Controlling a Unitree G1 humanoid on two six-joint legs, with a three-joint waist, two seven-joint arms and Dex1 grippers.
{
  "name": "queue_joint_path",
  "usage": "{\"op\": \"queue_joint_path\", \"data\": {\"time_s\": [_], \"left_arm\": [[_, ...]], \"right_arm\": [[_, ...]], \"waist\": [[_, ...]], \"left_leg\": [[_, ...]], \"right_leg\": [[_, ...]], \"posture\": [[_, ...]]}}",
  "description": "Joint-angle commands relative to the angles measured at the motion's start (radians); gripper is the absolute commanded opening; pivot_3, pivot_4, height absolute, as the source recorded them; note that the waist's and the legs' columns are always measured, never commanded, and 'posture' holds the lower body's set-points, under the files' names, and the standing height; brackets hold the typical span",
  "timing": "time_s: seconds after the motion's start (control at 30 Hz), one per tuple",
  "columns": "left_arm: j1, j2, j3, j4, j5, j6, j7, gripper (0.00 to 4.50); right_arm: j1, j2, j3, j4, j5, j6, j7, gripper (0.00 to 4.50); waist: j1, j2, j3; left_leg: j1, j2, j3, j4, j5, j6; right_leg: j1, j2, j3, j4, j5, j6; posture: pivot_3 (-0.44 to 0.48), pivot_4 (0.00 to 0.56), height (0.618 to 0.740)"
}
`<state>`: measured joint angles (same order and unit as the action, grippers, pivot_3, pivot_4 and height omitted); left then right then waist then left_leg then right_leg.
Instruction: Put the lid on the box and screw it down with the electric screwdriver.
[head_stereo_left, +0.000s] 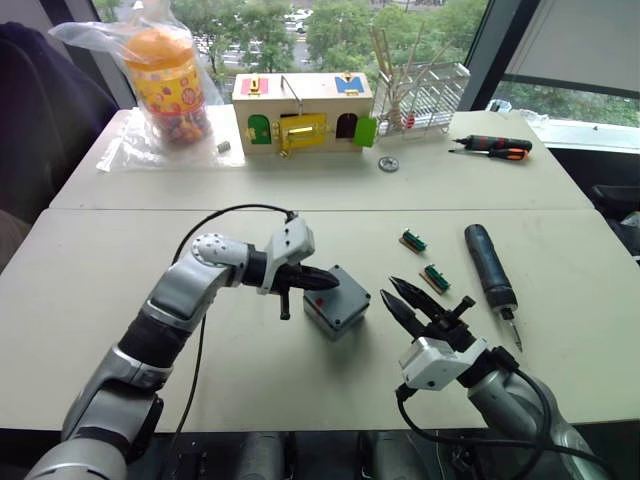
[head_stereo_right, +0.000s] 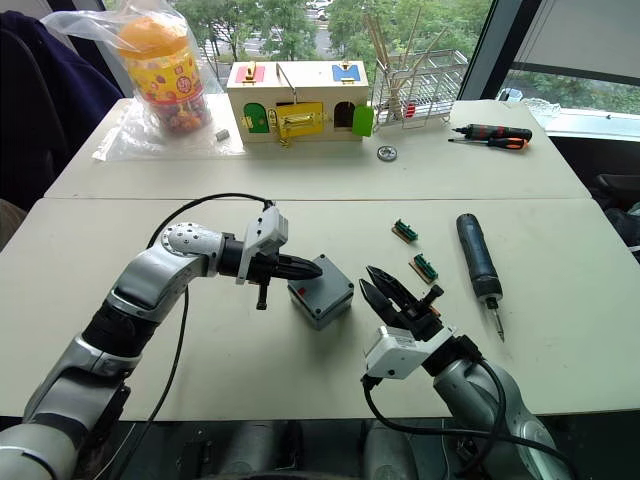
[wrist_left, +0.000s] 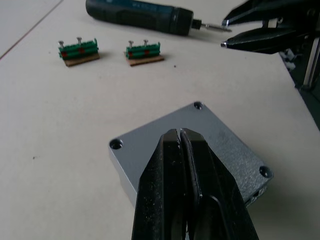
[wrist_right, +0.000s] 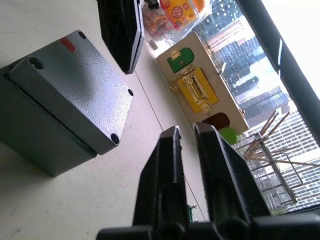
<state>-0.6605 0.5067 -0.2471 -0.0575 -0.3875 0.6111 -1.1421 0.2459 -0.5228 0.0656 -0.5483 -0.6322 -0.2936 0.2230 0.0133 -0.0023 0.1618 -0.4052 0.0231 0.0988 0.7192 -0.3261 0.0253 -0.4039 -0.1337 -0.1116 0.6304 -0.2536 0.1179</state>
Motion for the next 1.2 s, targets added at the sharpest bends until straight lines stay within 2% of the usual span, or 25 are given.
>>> {"op": "queue_joint_path", "data": {"time_s": [0.03,0.07,0.17,0.3,0.37,0.43,0.53,0.7,0.87,1.2], "left_arm": [[-0.058,-0.014,0.097,-0.047,-0.117,0.096,0.01,0.0],[-0.069,-0.017,0.113,-0.048,-0.146,0.133,0.016,0.0],[-0.122,-0.021,0.162,0.029,-0.166,0.166,0.045,0.0],[-0.137,0.038,0.093,0.171,-0.036,0.031,0.012,0.0],[-0.135,0.055,0.055,0.222,0.016,-0.038,-0.016,0.0],[-0.133,0.059,0.03,0.254,0.039,-0.072,-0.045,0.0],[-0.116,0.057,-0.001,0.267,0.07,-0.116,-0.078,0.0],[-0.084,0.046,-0.025,0.241,0.086,-0.126,-0.103,0.0],[-0.06,0.043,-0.034,0.225,0.102,-0.137,-0.107,0.0],[-0.042,0.045,-0.033,0.206,0.11,-0.129,-0.111,0.0]], "right_arm": [[-0.007,0.02,-0.025,-0.025,0.074,0.018,0.016,0.09],[-0.008,0.025,-0.027,-0.026,0.096,0.027,0.025,0.09],[-0.041,0.089,-0.043,-0.073,0.329,0.167,0.101,0.09],[-0.081,0.16,-0.074,-0.169,0.647,0.48,0.204,0.09],[-0.091,0.151,-0.081,-0.218,0.765,0.621,0.249,0.09],[-0.114,0.167,-0.132,-0.255,0.956,0.815,0.245,0.09],[-0.141,0.139,-0.195,-0.284,1.132,0.979,0.254,0.09],[-0.115,0.043,-0.184,-0.343,1.264,1.109,0.293,0.09],[-0.09,0.002,-0.164,-0.371,1.341,1.155,0.294,0.09],[-0.131,-0.03,-0.107,-0.32,1.327,1.147,0.271,0.09]], "waist": [[0.0,0.0,0.0],[0.0,0.0,0.0],[-0.001,0.0,0.0],[-0.001,0.0,0.0],[-0.001,0.0,0.0],[0.002,0.0,0.0],[0.002,0.0,0.0],[0.0,0.0,0.0],[0.0,0.0,0.0],[0.0,0.0,0.0]], "left_leg": [[0.0,0.0,0.0,0.0,0.0,0.0],[0.0,0.0,0.0,0.0,0.0,0.0],[0.0,0.0,0.0,0.0,0.0,0.0],[0.001,0.0,0.0,0.0,0.0,0.0],[0.001,0.0,0.0,-0.001,0.0,0.0],[0.0,-0.001,0.0,-0.002,0.0,0.0],[-0.002,-0.001,-0.001,-0.001,0.0,0.0],[-0.002,-0.001,-0.001,-0.001,0.0,0.001],[-0.002,-0.001,-0.001,-0.001,-0.001,0.001],[-0.002,-0.001,-0.001,-0.001,-0.001,0.002]], "right_leg": [[0.0,0.0,0.0,0.0,0.0,0.0],[0.0,0.0,0.0,0.0,0.0,0.0],[0.0,0.0,0.0,0.0,0.0,0.0],[0.0,0.001,0.0,0.0,0.0,0.0],[0.0,0.001,0.0,0.0,0.0,0.0],[0.0,0.001,0.0,0.001,0.0,0.0],[0.0,0.0,-0.001,0.001,0.001,-0.001],[-0.002,0.0,-0.001,0.001,0.001,-0.001],[-0.003,0.0,0.0,0.0,0.001,-0.001],[-0.003,0.0,0.0,0.0,0.001,-0.001]], "posture": [[0.0,0.15,0.711],[0.0,0.15,0.711],[0.0,0.15,0.711],[0.0,0.15,0.711],[0.0,0.15,0.711],[0.0,0.15,0.711],[0.0,0.15,0.711],[0.0,0.15,0.711],[0.0,0.15,0.711],[0.0,0.15,0.711]]}}
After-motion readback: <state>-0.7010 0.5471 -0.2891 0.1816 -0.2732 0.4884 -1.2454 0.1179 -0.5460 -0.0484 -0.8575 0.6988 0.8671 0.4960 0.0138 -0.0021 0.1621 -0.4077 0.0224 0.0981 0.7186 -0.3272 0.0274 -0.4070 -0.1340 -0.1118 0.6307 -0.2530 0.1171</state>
